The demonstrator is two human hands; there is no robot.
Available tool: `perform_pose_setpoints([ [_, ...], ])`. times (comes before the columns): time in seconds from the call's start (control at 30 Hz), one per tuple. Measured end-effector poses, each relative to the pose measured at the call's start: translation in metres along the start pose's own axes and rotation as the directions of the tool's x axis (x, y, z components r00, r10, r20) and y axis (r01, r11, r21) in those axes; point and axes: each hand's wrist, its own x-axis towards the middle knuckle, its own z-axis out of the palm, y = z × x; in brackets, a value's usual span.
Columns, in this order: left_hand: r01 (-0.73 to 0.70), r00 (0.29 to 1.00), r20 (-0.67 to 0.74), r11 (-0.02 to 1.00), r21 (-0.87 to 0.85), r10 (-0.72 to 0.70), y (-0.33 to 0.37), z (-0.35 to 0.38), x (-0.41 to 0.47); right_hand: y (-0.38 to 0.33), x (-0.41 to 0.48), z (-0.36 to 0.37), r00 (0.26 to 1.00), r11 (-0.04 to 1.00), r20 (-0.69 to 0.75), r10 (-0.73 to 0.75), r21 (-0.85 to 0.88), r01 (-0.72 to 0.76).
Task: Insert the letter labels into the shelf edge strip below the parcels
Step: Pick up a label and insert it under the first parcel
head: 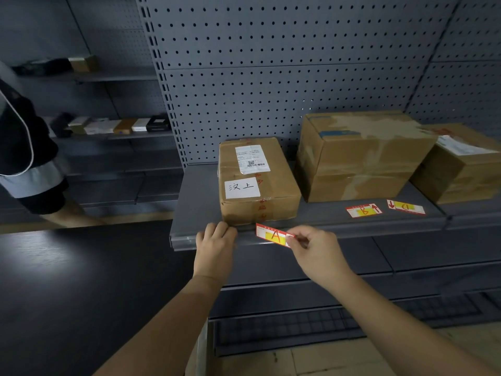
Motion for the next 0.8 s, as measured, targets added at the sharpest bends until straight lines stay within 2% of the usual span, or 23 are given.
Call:
perform_pose_setpoints([
  [0.17, 0.03, 0.998, 0.052, 0.998, -0.055, -0.027, 0.002, -0.007, 0.001, -0.003, 0.007, -0.001, 0.999, 1.0, 0.029, -0.024, -0.014, 0.025],
  [0.33, 0.02, 0.996, 0.092, 0.982, -0.187, -0.002, -0.008, -0.013, 0.004, -0.01, 0.022, -0.002, 0.992, 0.99, 0.073, -0.103, -0.084, 0.109],
  [0.67, -0.005, 0.983, 0.179, 0.978, -0.206, 0.043, -0.012, -0.019, 0.005, -0.013, 0.044, 0.015, 0.947, 0.926, 0.184, -0.264, -0.225, 0.302],
  [0.8, 0.001, 0.981, 0.188, 0.978, -0.207, 0.039, -0.011, -0.022, 0.006, -0.007, 0.043, 0.024, 0.952, 0.917, 0.162, -0.258, -0.268, 0.294],
])
